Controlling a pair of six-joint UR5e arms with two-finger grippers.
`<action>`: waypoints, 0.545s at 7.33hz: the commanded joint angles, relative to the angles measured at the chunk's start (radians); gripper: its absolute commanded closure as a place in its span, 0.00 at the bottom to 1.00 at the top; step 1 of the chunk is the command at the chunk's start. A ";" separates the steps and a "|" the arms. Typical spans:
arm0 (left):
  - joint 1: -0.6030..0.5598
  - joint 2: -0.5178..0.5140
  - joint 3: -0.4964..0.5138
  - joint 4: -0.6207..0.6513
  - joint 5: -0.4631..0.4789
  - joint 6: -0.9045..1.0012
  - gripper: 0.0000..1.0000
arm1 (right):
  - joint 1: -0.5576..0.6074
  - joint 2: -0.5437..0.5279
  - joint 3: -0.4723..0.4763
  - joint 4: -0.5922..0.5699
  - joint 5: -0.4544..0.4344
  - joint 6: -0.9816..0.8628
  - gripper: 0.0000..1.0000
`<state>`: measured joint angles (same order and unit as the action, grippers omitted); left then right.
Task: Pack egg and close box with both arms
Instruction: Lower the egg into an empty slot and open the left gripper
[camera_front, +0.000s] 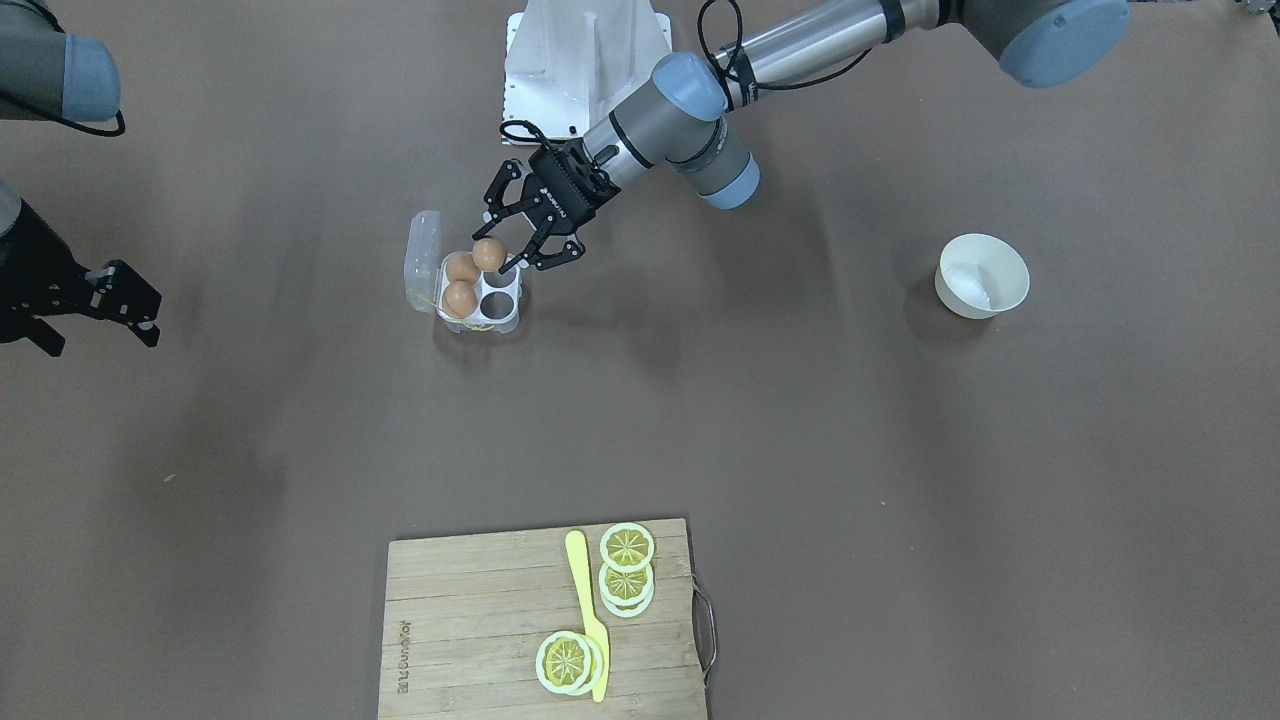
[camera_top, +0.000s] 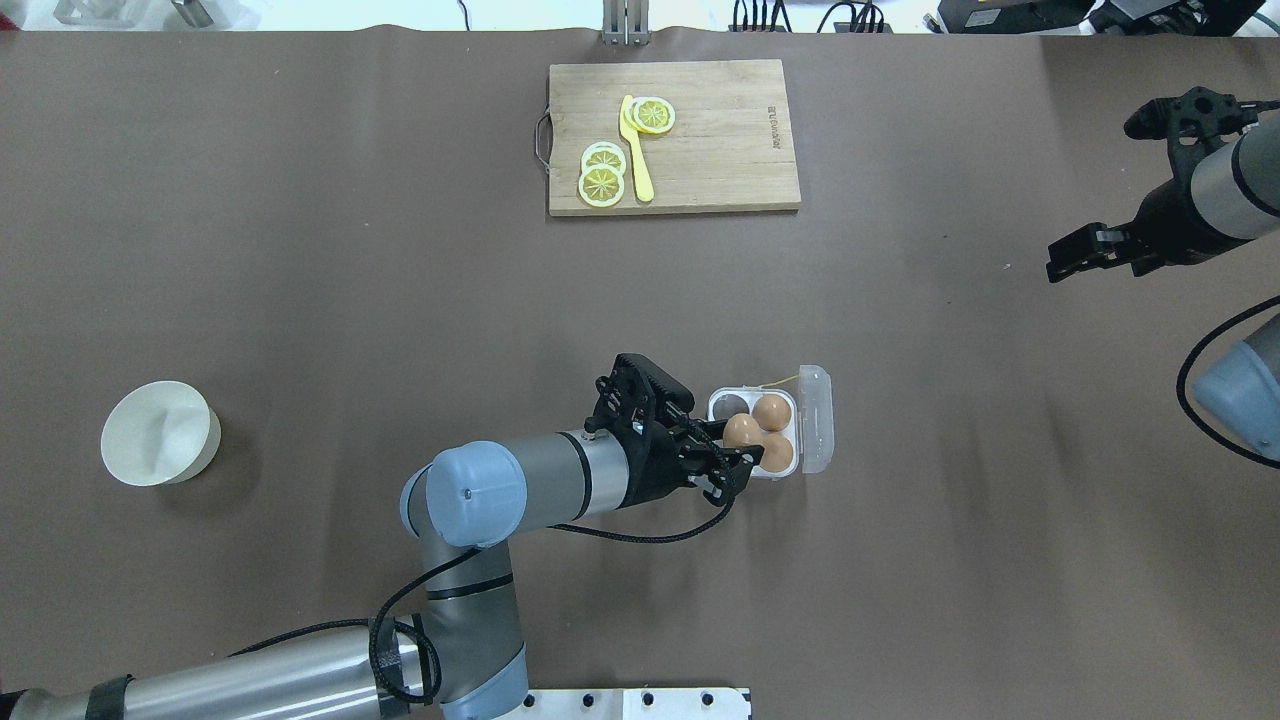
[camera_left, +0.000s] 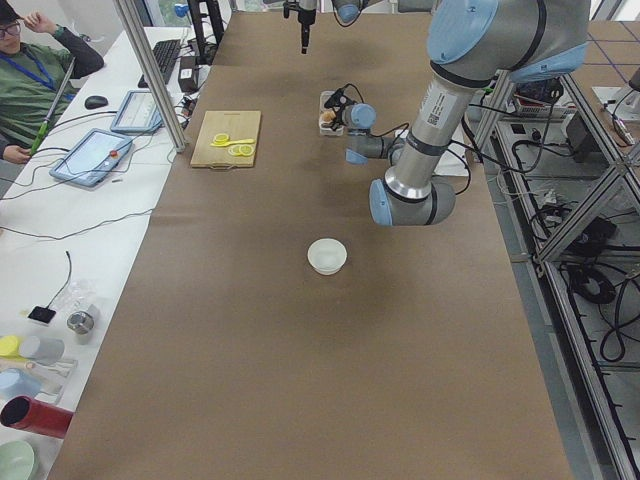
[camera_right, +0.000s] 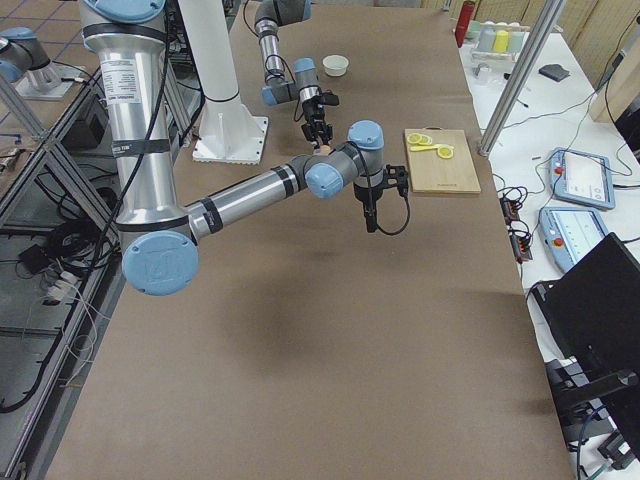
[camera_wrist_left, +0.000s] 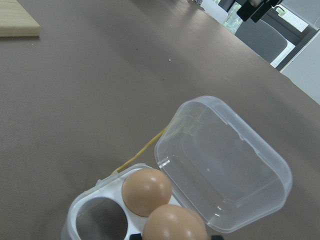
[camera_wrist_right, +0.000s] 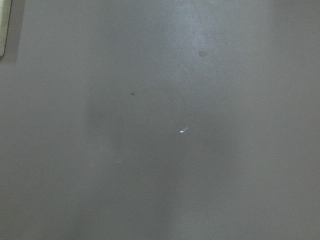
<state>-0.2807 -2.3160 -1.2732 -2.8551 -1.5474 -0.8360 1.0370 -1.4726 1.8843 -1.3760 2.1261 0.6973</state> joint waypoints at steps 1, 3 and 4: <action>0.000 0.000 0.000 0.000 0.006 0.000 0.36 | 0.000 0.000 -0.001 0.000 0.000 0.001 0.00; 0.000 0.000 -0.002 0.000 0.006 0.000 0.31 | 0.000 0.000 -0.002 0.000 0.000 0.001 0.00; 0.000 0.000 -0.005 0.000 0.006 0.000 0.31 | 0.000 0.000 -0.002 0.000 0.000 -0.001 0.00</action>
<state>-0.2807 -2.3163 -1.2752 -2.8548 -1.5417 -0.8360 1.0370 -1.4726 1.8825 -1.3760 2.1261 0.6976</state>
